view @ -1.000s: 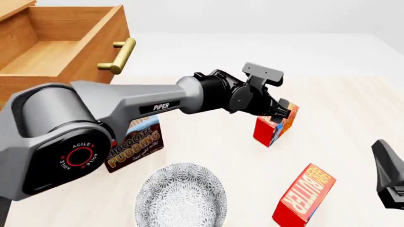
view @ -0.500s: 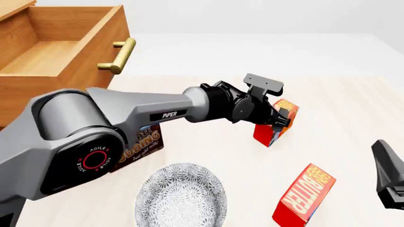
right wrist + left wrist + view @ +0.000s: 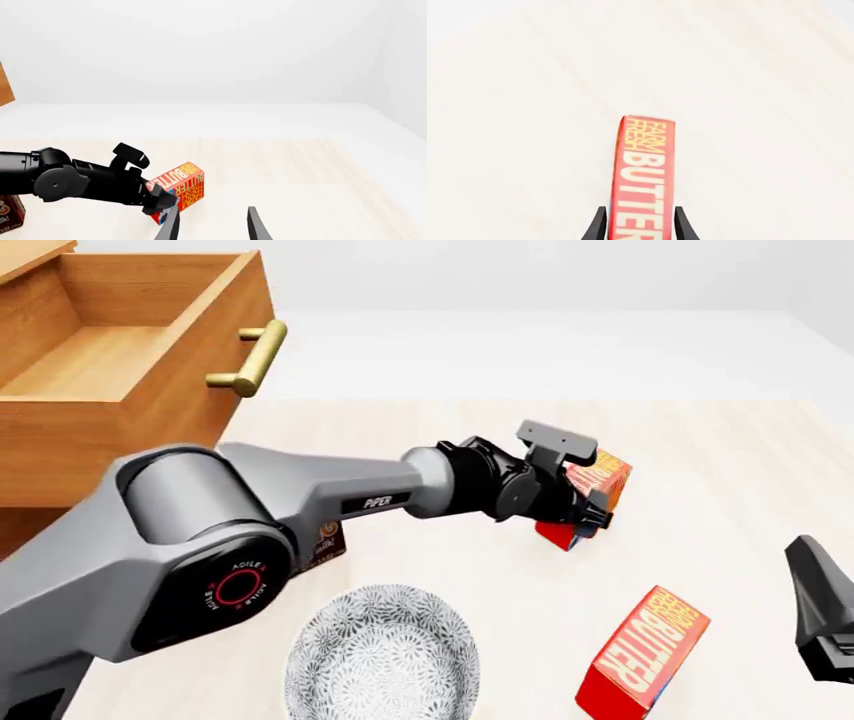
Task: Put the butter at the front in the top drawer of the cabinet and close it.
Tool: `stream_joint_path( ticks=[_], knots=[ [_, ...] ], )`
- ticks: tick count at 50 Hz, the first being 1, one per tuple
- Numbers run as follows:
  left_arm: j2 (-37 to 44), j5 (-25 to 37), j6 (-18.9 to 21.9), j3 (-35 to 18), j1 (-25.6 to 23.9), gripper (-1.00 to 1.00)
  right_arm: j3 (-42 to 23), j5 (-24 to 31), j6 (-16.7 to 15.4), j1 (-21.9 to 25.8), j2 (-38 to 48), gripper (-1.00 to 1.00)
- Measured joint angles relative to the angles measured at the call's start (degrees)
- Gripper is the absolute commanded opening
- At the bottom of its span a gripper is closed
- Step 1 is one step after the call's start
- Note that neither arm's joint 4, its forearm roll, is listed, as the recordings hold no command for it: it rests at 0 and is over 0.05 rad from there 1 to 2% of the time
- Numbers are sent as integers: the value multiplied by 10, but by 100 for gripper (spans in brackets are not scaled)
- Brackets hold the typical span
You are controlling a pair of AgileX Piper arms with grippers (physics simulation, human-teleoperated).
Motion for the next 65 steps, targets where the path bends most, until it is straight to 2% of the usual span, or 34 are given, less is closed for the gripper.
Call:
stream_joint_path(
  ticks=[22,23,31,41,65],
  knots=[
    [35,-6,-23,-20,-2,100,0,0,0,0,0,100],
    [36,-6,-24,-20,-2,-100,0,0,0,0,0,100],
    [33,-8,-32,-16,-1,-100,0,0,0,0,0,100],
    [7,-11,-27,15,-5,-100,-1,0,0,0,0,100],
    [-149,-9,-15,125,-11,-100,-1,0,0,0,0,100]
  ],
)
